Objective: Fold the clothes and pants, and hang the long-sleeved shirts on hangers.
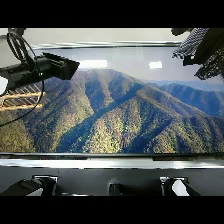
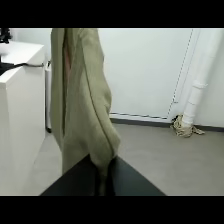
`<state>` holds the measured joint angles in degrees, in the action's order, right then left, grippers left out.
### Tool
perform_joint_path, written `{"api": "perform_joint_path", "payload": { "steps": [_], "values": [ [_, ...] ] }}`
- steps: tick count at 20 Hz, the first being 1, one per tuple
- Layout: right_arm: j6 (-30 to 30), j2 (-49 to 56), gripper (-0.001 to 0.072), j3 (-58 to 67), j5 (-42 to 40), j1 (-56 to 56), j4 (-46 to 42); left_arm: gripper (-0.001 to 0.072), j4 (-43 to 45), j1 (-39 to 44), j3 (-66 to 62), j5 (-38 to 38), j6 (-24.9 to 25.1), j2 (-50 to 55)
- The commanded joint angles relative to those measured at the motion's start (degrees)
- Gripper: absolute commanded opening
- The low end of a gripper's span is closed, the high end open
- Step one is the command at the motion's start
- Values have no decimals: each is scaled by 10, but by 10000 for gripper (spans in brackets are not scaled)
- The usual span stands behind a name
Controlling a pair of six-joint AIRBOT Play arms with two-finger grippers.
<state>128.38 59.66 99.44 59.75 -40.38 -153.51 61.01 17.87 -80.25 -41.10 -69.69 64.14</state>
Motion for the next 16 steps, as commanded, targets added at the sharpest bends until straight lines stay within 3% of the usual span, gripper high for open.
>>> {"api": "perform_joint_path", "payload": {
  "steps": [1,4,5,7,8,12,16],
  "values": [
    [-22,2,39,0,8,-5,42,605,0,1,0,-1,0,0],
    [-22,1,42,0,30,-5,46,604,0,1,0,-18,0,0],
    [-22,-2,101,0,31,-5,50,605,0,1,0,-28,0,0],
    [-22,-16,455,0,31,-5,62,605,0,1,0,-39,0,0],
    [-22,-24,557,0,31,-5,66,605,0,1,0,-39,0,0],
    [-22,-82,672,0,31,-5,82,606,0,1,0,-39,-15,-1],
    [-16,-160,672,0,-43,-5,96,606,0,0,0,-36,-69,-10]
  ]
}}
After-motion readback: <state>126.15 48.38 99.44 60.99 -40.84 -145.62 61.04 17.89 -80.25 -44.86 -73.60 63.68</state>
